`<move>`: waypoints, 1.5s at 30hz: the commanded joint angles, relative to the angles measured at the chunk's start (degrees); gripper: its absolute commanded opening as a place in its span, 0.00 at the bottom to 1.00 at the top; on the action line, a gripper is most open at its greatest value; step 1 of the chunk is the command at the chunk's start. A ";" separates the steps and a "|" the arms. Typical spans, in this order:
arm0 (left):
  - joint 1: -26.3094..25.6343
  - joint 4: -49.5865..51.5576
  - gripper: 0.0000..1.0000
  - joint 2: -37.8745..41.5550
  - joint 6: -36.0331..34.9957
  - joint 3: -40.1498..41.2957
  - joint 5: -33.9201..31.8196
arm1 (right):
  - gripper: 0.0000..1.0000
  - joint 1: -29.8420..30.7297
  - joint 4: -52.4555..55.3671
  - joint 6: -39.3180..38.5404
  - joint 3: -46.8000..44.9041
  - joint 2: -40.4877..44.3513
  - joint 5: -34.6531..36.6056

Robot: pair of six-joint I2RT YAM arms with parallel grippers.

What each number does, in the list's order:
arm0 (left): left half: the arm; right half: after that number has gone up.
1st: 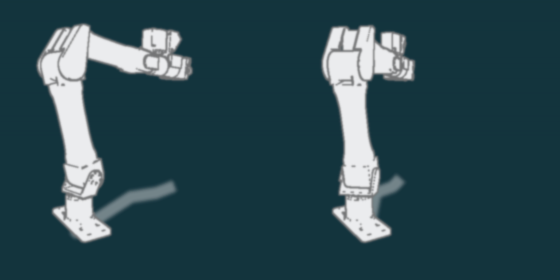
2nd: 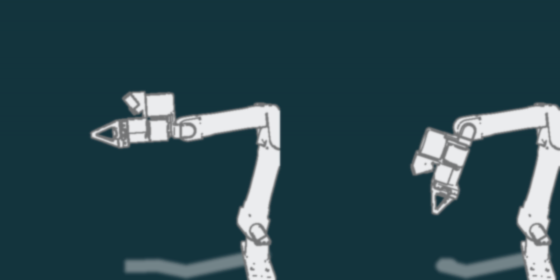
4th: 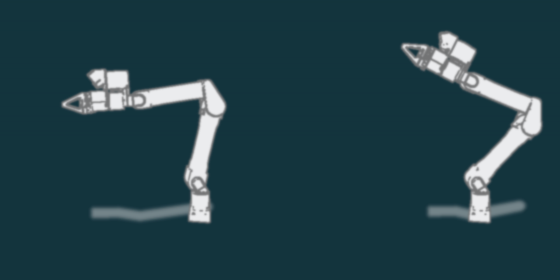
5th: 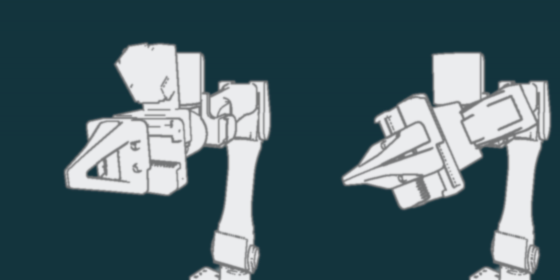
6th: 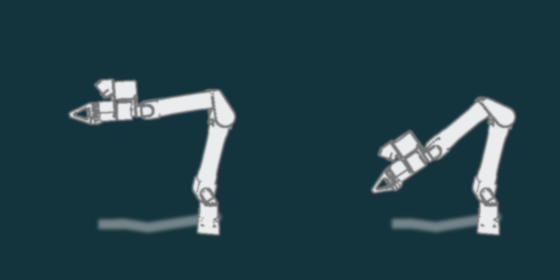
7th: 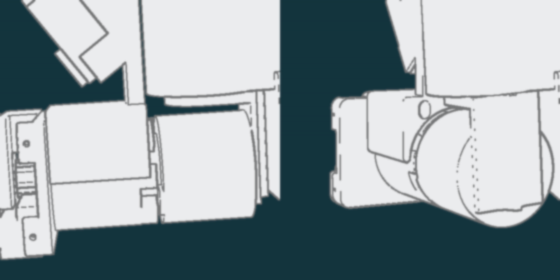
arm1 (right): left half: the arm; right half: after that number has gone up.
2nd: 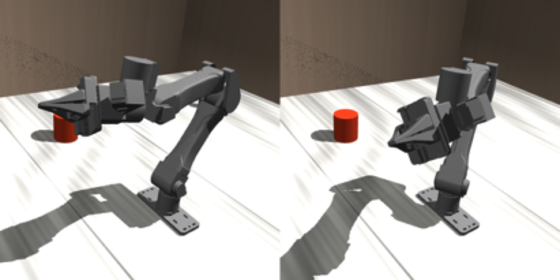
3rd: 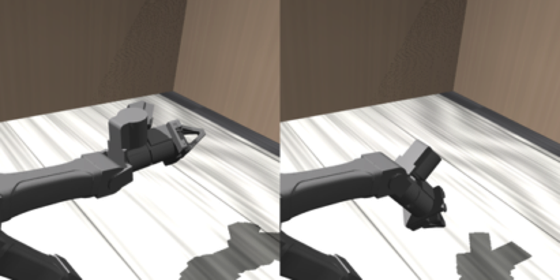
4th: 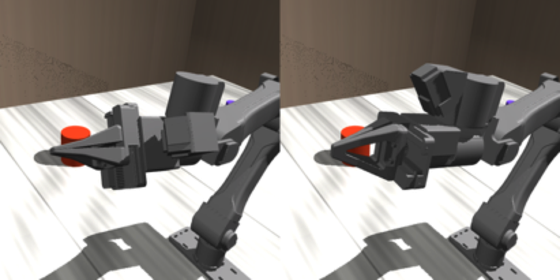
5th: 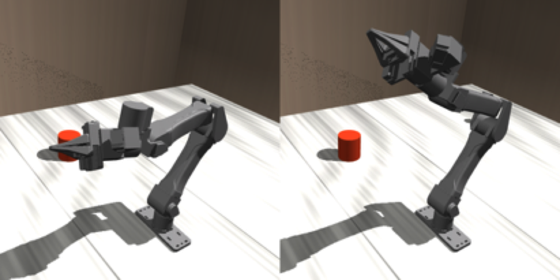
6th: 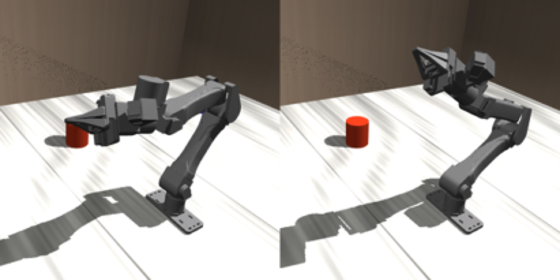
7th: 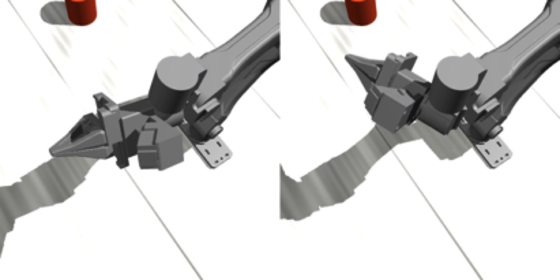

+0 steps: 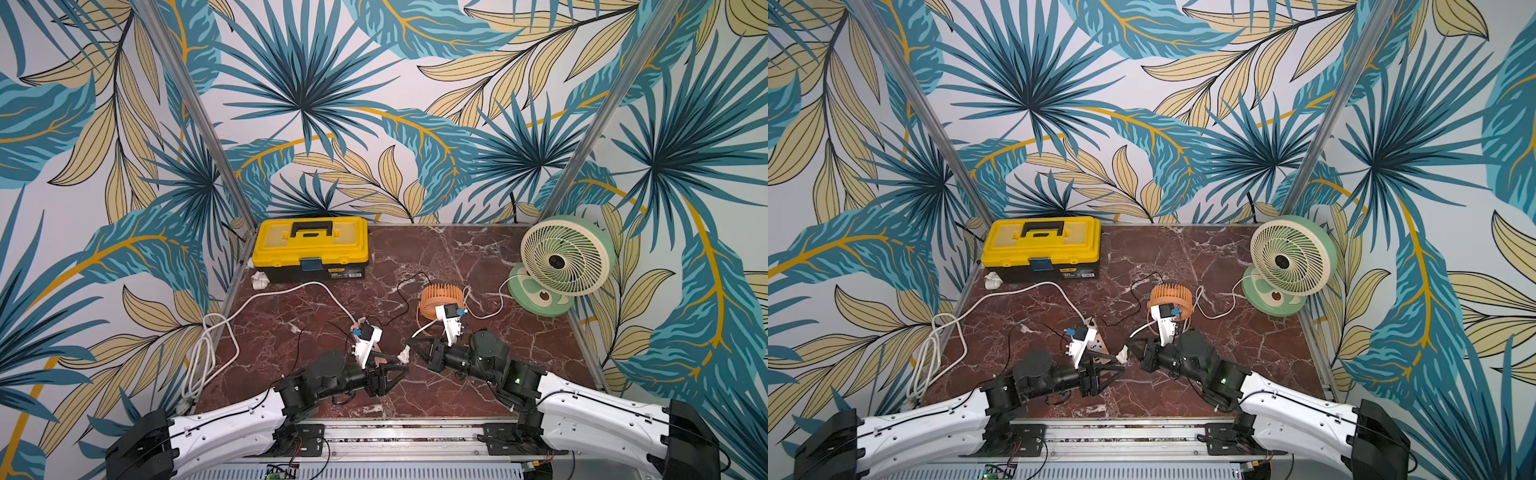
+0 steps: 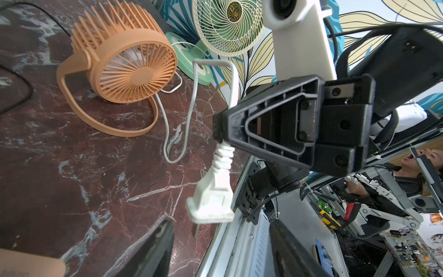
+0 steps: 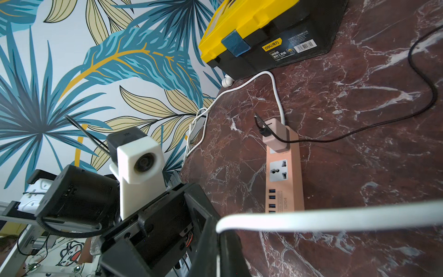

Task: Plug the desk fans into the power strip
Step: Pick up the plug from the center of the board.

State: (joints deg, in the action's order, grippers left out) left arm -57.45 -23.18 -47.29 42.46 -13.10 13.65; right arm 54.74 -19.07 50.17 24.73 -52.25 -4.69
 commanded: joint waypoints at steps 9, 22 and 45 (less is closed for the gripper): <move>-1.83 1.74 0.55 0.26 -4.15 -3.62 -6.52 | 0.00 0.22 -5.76 1.91 -1.01 -2.52 -3.32; -2.27 1.43 0.42 -1.85 -4.24 -4.33 -6.41 | 0.00 0.19 -9.45 4.15 -2.60 -3.62 -3.74; -5.08 20.01 0.12 -1.35 -14.16 -11.27 -13.70 | 0.62 0.19 9.87 1.30 2.01 -1.37 -3.96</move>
State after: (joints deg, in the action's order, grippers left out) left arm -61.95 -6.02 -49.25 31.57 -20.69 0.78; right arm 54.74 -16.21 53.36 24.53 -55.18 -7.16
